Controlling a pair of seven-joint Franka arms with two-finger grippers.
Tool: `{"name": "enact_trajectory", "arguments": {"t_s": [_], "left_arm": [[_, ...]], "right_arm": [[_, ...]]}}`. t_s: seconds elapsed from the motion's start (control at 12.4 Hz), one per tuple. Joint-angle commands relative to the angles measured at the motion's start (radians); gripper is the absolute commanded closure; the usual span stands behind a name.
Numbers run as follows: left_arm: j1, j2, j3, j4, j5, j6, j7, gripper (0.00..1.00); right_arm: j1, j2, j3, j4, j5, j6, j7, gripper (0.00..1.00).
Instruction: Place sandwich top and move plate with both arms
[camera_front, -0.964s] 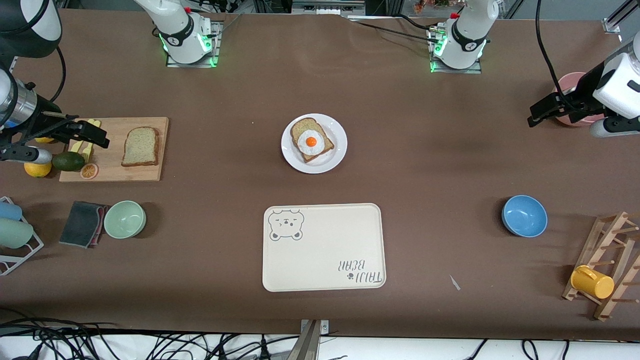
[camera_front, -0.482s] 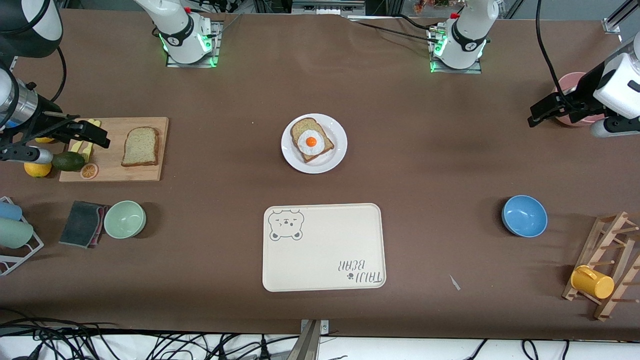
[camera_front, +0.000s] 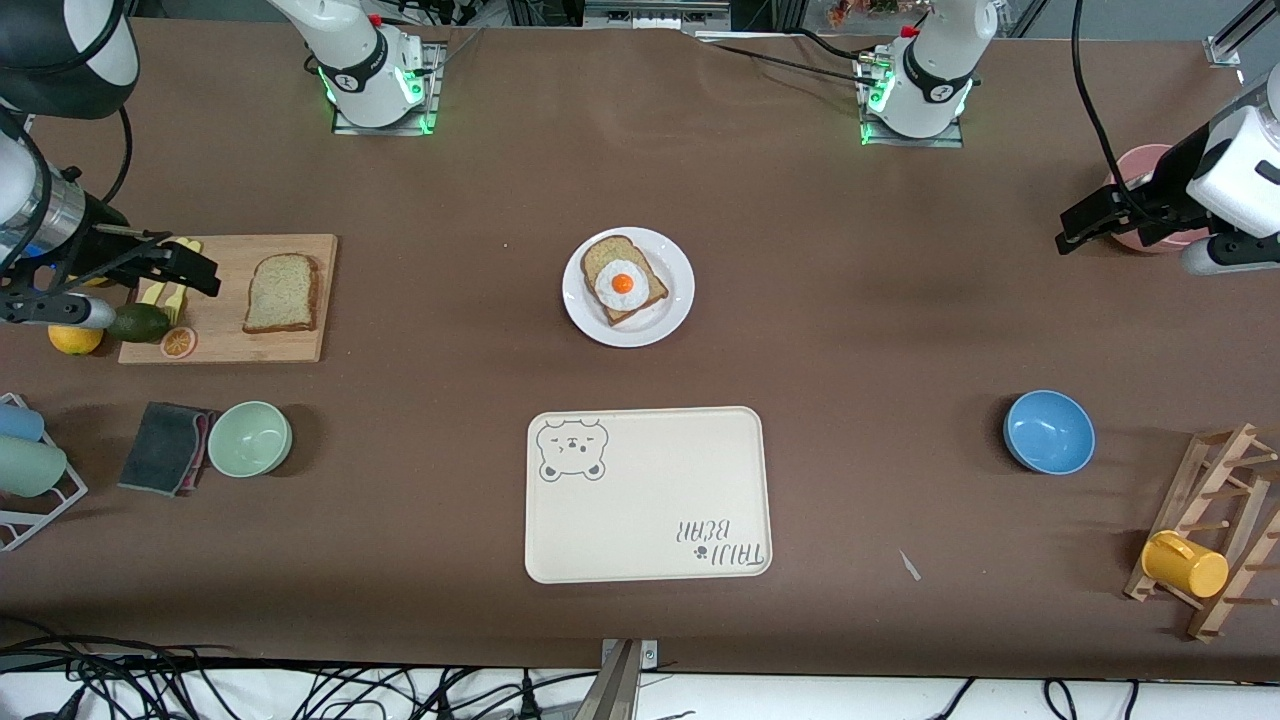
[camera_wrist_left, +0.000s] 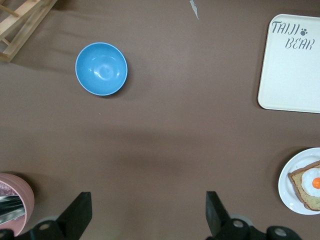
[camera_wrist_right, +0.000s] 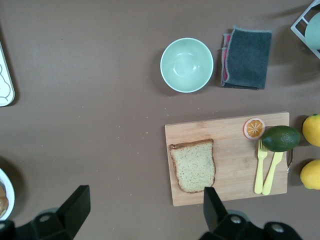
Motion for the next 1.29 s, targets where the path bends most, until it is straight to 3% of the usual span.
{"name": "enact_trajectory", "arguments": {"t_s": [0.0, 1.21], "left_arm": [[0.003, 0.007, -0.006, 0.024, 0.027, -0.022, 0.007, 0.0], [0.004, 0.021, -0.01, 0.04, 0.028, -0.022, 0.008, 0.0]], "right_arm": [[0.016, -0.003, 0.003, 0.006, -0.019, -0.009, 0.009, 0.0], [0.018, 0.053, 0.001, -0.032, -0.03, 0.052, -0.005, 0.01]]}}
